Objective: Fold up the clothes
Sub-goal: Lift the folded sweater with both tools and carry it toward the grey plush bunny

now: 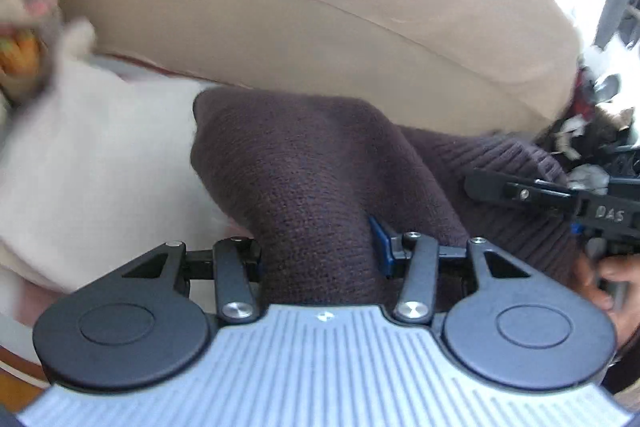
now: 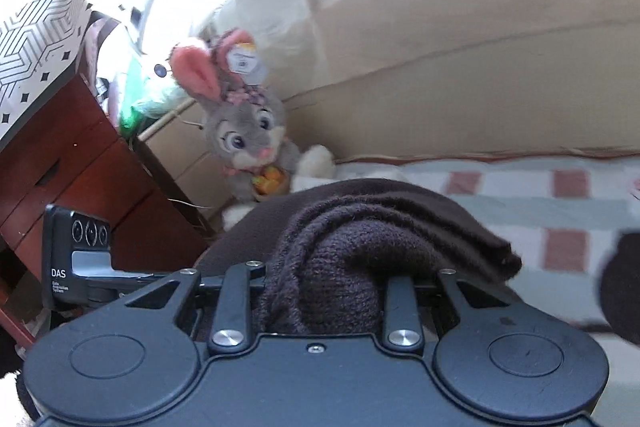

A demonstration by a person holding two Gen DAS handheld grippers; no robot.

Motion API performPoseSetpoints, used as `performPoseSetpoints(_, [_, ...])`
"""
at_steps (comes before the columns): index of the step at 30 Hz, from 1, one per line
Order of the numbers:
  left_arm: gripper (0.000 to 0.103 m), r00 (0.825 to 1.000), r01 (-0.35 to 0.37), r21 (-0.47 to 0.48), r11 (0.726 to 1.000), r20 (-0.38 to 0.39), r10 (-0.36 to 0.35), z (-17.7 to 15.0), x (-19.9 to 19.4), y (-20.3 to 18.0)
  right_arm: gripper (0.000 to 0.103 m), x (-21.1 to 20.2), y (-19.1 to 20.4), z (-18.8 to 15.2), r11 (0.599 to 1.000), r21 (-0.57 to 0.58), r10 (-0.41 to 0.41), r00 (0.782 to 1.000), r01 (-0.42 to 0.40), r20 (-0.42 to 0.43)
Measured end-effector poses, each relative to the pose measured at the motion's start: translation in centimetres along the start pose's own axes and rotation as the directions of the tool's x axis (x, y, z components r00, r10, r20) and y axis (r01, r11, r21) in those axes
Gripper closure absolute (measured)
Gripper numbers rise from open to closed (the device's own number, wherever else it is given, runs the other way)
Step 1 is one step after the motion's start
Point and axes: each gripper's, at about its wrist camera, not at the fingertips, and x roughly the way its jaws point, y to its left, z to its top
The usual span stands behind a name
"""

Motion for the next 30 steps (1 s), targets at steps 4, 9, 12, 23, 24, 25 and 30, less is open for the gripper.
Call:
performPoseSetpoints(4, [0.057,0.997,-0.071,-0.014,0.997,0.032,0.072,5.0,-1.7,3.4,0.07,4.4,2.8,3.5,0.996,-0.056,0.069,0.997,-0.067,0.037])
performPoseSetpoints(9, [0.056,0.984,-0.154,-0.081,0.985,0.08,0.161,11.2,-3.3,7.6,0.07,10.0,3.8,7.1,0.984,-0.011,0.179,0.977,-0.179,0.12])
performPoseSetpoints(12, [0.056,0.969,-0.237,-0.183,0.954,0.019,0.245,11.9,-1.1,11.9,0.064,16.1,1.5,7.2,0.969,0.122,0.208,0.976,-0.214,0.059])
performPoseSetpoints(23, [0.047,0.89,-0.443,-0.192,0.876,-0.209,0.405,8.2,5.3,20.7,0.047,25.1,-5.9,-1.9,0.946,0.313,0.138,0.976,-0.08,-0.168])
performPoseSetpoints(24, [0.047,0.891,-0.443,-0.189,0.876,-0.203,0.407,7.9,4.8,20.9,0.046,24.5,-6.1,-2.2,0.941,0.324,0.161,0.974,-0.102,-0.16])
performPoseSetpoints(25, [0.047,0.891,-0.443,-0.188,0.876,-0.197,0.408,7.5,4.3,21.0,0.046,23.9,-6.3,-2.6,0.934,0.334,0.184,0.971,-0.125,-0.152])
performPoseSetpoints(30, [0.046,0.915,-0.403,-0.225,0.887,-0.122,0.385,4.0,1.9,20.3,0.045,21.6,-7.3,-4.1,0.926,0.333,0.235,0.963,-0.179,-0.136])
